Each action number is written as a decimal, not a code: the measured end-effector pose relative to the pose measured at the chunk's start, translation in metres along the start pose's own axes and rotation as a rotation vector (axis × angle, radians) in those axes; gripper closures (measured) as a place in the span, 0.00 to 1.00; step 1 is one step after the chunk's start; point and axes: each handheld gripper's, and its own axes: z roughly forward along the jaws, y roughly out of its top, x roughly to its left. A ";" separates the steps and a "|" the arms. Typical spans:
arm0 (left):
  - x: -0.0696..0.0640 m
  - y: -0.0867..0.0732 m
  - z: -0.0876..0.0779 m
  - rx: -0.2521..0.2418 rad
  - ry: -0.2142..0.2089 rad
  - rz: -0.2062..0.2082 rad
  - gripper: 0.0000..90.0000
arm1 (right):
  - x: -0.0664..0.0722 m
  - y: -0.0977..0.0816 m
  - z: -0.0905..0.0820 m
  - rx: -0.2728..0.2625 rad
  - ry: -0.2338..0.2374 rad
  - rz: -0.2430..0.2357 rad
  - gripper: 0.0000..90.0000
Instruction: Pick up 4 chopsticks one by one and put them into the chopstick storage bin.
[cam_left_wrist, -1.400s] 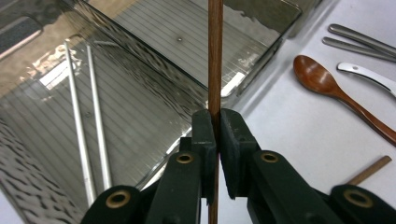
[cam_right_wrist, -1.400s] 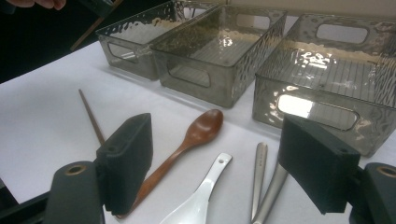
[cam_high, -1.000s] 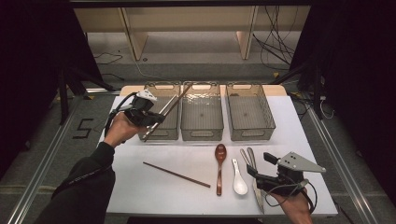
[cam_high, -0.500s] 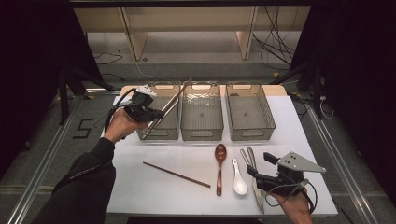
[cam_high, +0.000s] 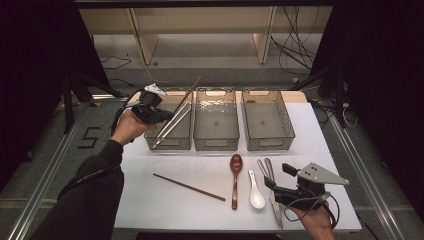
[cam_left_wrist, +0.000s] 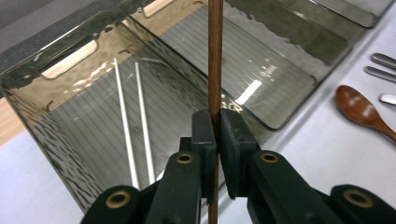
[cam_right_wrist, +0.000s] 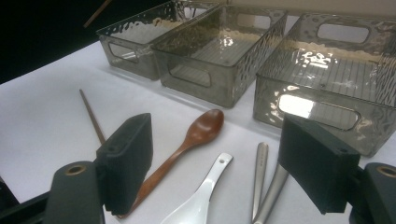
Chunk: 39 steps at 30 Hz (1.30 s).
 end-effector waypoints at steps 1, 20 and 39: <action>0.002 0.000 0.001 0.002 0.007 -0.004 0.93 | 0.000 0.000 0.000 0.000 0.000 0.000 0.30; 0.030 -0.003 0.025 -0.011 0.091 -0.062 0.93 | 0.000 0.000 0.000 0.000 0.004 0.001 0.30; 0.037 -0.017 0.040 0.003 0.109 -0.098 0.93 | 0.000 0.000 0.000 0.001 0.004 0.003 0.30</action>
